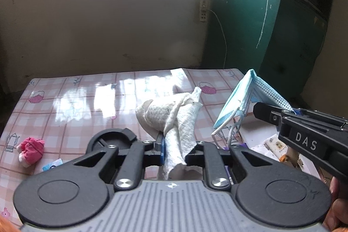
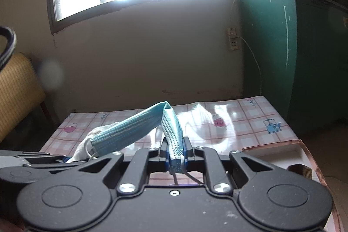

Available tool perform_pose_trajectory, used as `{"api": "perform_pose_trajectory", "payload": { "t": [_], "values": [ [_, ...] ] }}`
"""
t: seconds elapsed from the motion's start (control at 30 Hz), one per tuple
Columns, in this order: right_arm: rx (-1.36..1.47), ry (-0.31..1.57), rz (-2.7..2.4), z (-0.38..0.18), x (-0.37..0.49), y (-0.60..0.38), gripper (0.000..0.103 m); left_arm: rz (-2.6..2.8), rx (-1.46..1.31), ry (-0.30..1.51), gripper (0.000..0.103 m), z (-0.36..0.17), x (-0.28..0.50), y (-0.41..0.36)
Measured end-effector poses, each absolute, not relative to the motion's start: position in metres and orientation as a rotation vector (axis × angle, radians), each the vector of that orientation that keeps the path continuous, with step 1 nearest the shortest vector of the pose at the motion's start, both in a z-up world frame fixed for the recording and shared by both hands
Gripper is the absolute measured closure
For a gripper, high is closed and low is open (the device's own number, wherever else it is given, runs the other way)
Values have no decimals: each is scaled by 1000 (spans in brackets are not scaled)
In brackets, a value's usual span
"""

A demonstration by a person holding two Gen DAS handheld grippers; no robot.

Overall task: Organize soft objects
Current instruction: 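Carry the white cloth and blue mask with both grippers toward the box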

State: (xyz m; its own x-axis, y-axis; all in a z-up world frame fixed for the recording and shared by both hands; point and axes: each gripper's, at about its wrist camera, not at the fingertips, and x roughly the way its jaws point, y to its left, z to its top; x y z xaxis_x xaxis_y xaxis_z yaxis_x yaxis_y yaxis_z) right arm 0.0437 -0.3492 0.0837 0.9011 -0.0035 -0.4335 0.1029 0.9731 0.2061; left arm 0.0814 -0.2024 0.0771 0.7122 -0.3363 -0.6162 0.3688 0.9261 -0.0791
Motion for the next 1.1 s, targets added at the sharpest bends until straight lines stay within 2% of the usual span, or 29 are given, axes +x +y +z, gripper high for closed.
{"api": "perform_pose_trajectory", "payload": {
  "t": [1.1],
  "values": [
    [290, 463, -228, 62, 6, -436, 88, -581, 128, 708, 85, 57, 61, -293]
  ]
}}
